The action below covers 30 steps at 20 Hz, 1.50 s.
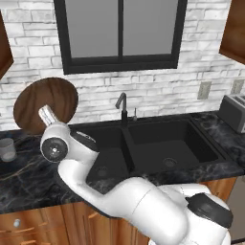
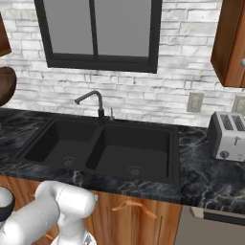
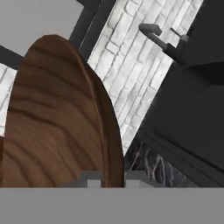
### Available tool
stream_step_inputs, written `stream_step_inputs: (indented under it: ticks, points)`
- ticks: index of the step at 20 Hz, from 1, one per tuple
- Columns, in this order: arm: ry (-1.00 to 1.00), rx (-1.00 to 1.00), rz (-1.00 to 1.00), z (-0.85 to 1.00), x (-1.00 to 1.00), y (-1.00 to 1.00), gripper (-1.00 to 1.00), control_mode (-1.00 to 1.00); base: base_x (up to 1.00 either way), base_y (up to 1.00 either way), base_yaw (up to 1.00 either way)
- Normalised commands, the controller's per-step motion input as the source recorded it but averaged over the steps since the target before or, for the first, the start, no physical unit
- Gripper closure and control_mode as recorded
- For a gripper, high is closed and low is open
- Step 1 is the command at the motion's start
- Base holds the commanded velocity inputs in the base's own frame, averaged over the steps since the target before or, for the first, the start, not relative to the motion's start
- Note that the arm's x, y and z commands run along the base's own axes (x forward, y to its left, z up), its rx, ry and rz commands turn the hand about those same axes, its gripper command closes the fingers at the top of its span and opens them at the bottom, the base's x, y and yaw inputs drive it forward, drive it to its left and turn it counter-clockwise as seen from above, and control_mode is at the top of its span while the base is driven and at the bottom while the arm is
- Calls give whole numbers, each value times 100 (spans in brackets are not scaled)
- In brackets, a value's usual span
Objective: Place the glass cup in the left basin and the bowl in the right basin of the sink.
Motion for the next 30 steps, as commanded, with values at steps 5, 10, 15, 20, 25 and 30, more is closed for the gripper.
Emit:
stream_step_inputs:
  ticks: [5,10,15,20,25,30]
  points:
    - [7,48,-43,-19,-21,-44,100,-100,0,0,0]
    - [3,45,-36,0,-23,-42,100,-100,0,0,0]
    - [3,40,-34,0,-31,-37,100,-100,0,0,0]
    - [3,31,-28,-8,-16,-45,100,-100,0,0,0]
    - [3,20,-23,-19,-4,-43,100,-100,0,0,0]
    - [1,18,-20,-25,-11,-43,100,-100,0,0,0]
